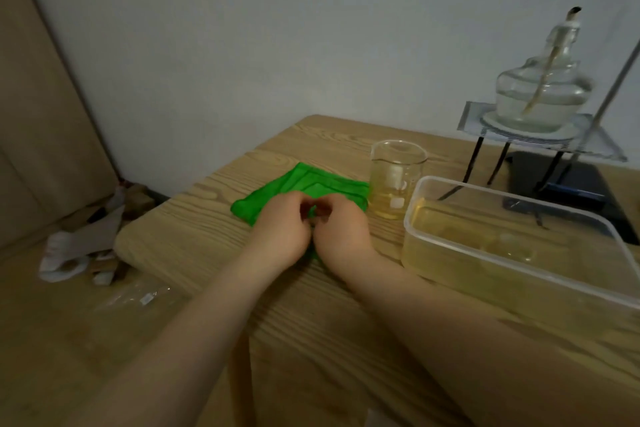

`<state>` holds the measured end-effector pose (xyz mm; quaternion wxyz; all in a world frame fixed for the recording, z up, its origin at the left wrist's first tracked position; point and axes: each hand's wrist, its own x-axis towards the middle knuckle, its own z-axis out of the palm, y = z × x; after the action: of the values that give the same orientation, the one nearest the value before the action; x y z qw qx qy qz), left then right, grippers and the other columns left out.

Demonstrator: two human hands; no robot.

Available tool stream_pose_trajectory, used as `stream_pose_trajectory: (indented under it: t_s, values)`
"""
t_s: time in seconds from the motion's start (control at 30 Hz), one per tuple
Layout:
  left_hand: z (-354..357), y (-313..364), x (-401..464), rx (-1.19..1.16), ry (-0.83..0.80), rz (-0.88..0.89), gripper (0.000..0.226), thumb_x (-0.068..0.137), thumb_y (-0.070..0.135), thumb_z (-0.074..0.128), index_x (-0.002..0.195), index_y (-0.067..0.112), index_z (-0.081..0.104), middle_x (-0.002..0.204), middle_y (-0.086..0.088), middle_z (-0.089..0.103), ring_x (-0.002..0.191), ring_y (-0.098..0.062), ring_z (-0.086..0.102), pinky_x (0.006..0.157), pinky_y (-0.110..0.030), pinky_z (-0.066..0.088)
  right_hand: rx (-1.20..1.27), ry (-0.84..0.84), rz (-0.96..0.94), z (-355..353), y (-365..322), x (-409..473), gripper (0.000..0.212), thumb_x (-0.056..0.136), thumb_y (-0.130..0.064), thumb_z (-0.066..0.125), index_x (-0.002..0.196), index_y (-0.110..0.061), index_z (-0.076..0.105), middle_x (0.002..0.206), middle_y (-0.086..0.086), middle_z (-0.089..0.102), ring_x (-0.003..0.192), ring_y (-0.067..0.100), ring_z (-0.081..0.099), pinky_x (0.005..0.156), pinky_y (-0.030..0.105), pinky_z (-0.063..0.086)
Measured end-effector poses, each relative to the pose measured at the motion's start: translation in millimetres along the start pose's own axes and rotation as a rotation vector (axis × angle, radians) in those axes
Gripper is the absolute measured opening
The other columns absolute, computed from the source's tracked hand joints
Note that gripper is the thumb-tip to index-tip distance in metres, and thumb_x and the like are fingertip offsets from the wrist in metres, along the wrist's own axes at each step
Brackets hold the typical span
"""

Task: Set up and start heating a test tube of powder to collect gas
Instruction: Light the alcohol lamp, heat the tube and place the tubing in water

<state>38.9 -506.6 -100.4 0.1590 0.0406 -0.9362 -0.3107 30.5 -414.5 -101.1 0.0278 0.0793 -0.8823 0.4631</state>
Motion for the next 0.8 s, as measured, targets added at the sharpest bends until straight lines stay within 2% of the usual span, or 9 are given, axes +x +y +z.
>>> stream_pose_trajectory:
  t_s: [0.07,0.13,0.2,0.27,0.3,0.37,0.63,0.7,0.8]
  values:
    - [-3.1,-4.2,-3.7,0.084,0.076,0.105,0.037,0.081,0.0,0.052,0.116,0.006,0.063,0.118,-0.017,0.063,0.113,-0.031,0.055,0.095,-0.036,0.041,-0.128,0.032,-0.195,-3.6,-0.2,-4.8,0.041,0.087,0.002,0.046,0.125,-0.008,0.056,0.124,0.011,0.06,0.118,0.025,0.053,0.097,0.028,0.037]
    - [-4.0,-13.7,-3.6,0.193,0.036,0.186,0.035,0.083,0.004,0.051,0.116,0.007,0.06,0.118,-0.016,0.061,0.114,-0.033,0.054,0.095,-0.04,0.041,-0.32,-0.01,-0.319,-2.2,1.7,-3.1,0.044,0.089,-0.002,0.044,0.131,-0.01,0.05,0.132,0.011,0.053,0.126,0.025,0.046,0.104,0.029,0.032]
    - [-2.1,-20.5,-3.4,0.335,-0.118,0.216,0.037,0.092,0.016,0.046,0.127,0.009,0.052,0.134,-0.012,0.052,0.127,-0.032,0.045,0.103,-0.044,0.036,-0.582,-0.154,-0.314,0.1,9.0,1.9,0.048,0.095,-0.013,0.038,0.143,-0.01,0.034,0.15,0.011,0.034,0.141,0.025,0.026,0.116,0.035,0.017]
    - [0.1,-25.8,-2.6,0.473,-0.281,0.177,0.048,0.1,0.026,0.033,0.146,0.014,0.029,0.156,-0.006,0.026,0.144,-0.023,0.021,0.114,-0.043,0.018,-0.719,-0.282,-0.28,-0.5,16.6,3.8,0.053,0.101,-0.023,0.027,0.151,-0.011,0.012,0.16,0.008,0.009,0.147,0.021,0.004,0.119,0.038,0.002]
    - [0.1,-27.2,-1.4,0.511,-0.316,0.174,0.051,0.101,0.028,0.029,0.149,0.016,0.021,0.159,-0.003,0.015,0.146,-0.02,0.013,0.116,-0.041,0.012,-0.748,-0.314,-0.286,-1.4,19.3,4.1,0.054,0.102,-0.026,0.021,0.151,-0.011,0.006,0.16,0.007,0.003,0.147,0.021,0.0,0.119,0.038,-0.001]
    - [-0.4,-28.9,-0.5,0.526,-0.33,0.186,0.052,0.101,0.03,0.025,0.151,0.017,0.014,0.16,-0.002,0.008,0.147,-0.017,0.006,0.116,-0.039,0.008,-0.788,-0.349,-0.307,-2.9,21.1,3.2,0.054,0.103,-0.029,0.016,0.151,-0.011,0.002,0.16,0.007,-0.001,0.147,0.02,-0.003,0.118,0.037,-0.002]
    - [-4.4,-28.5,2.6,0.446,-0.366,0.166,0.052,0.102,0.026,0.029,0.15,0.014,0.016,0.159,-0.004,0.009,0.147,-0.017,0.008,0.116,-0.034,0.007,-0.791,-0.385,-0.303,-8.1,18.4,1.9,0.056,0.102,-0.032,0.017,0.151,-0.009,0.004,0.16,0.008,0.0,0.147,0.021,-0.001,0.119,0.036,0.0]
    - [-11.2,-24.7,9.5,0.331,-0.347,0.165,0.049,0.1,0.019,0.038,0.147,0.011,0.028,0.156,-0.008,0.024,0.144,-0.02,0.021,0.113,-0.029,0.016,-0.737,-0.37,-0.281,-7.0,12.4,5.7,0.054,0.101,-0.027,0.027,0.149,-0.006,0.016,0.158,0.012,0.014,0.146,0.025,0.011,0.118,0.036,0.01]
    - [-18.1,-13.7,18.3,-0.018,-0.136,0.082,0.039,0.096,0.008,0.045,0.135,0.008,0.049,0.143,-0.009,0.047,0.134,-0.021,0.04,0.108,-0.024,0.026,-0.422,-0.2,-0.241,-8.6,-2.8,9.7,0.044,0.094,-0.012,0.041,0.137,-0.008,0.042,0.139,0.013,0.046,0.13,0.029,0.042,0.105,0.032,0.034]
